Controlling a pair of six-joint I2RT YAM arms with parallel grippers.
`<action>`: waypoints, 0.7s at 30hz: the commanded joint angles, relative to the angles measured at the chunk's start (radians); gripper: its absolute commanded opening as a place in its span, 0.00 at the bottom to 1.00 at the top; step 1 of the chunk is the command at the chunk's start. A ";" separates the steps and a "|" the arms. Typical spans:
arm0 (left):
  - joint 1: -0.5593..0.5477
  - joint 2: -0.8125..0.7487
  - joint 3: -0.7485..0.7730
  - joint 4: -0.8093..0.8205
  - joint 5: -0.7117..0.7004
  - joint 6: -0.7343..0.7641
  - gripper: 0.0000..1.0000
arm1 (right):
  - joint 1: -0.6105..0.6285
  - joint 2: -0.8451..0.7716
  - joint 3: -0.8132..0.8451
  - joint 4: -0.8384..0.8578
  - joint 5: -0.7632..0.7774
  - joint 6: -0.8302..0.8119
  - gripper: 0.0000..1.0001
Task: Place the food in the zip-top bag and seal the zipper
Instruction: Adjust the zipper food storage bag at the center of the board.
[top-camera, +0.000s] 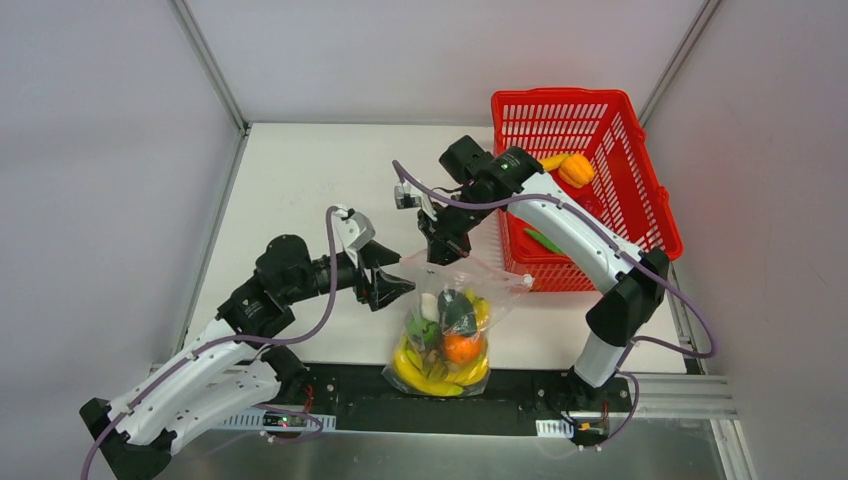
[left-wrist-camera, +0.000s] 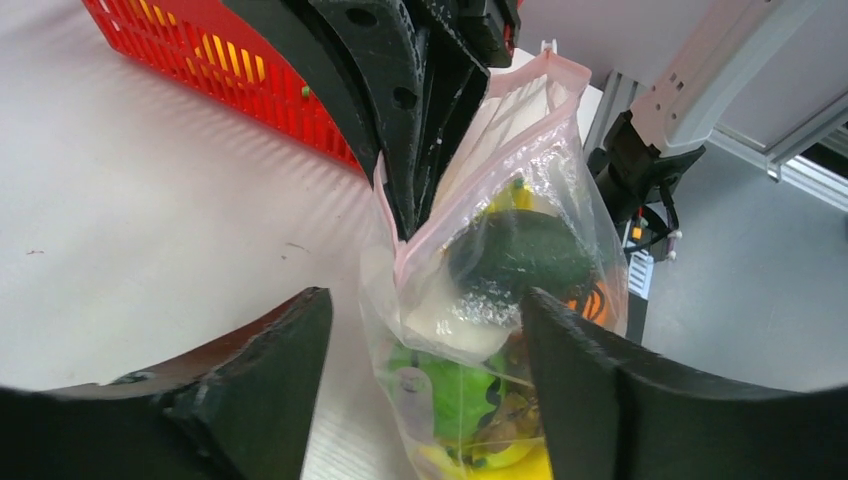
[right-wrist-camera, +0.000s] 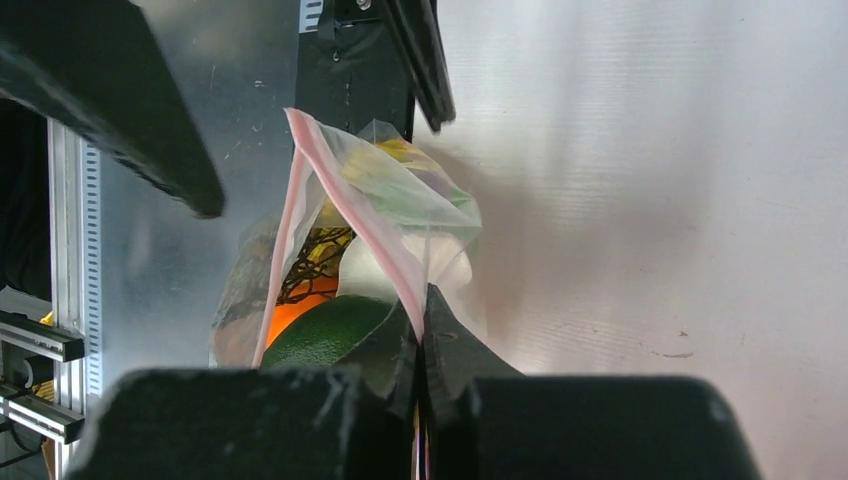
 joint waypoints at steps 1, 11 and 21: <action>0.009 0.065 0.034 0.095 0.056 -0.031 0.65 | 0.002 -0.008 0.043 -0.008 -0.068 0.014 0.00; 0.009 0.021 0.047 0.069 0.019 -0.066 0.00 | 0.002 -0.049 0.035 0.048 0.034 0.185 0.14; 0.009 -0.090 0.055 -0.070 -0.028 -0.028 0.00 | -0.030 -0.421 -0.252 0.487 0.307 0.557 0.77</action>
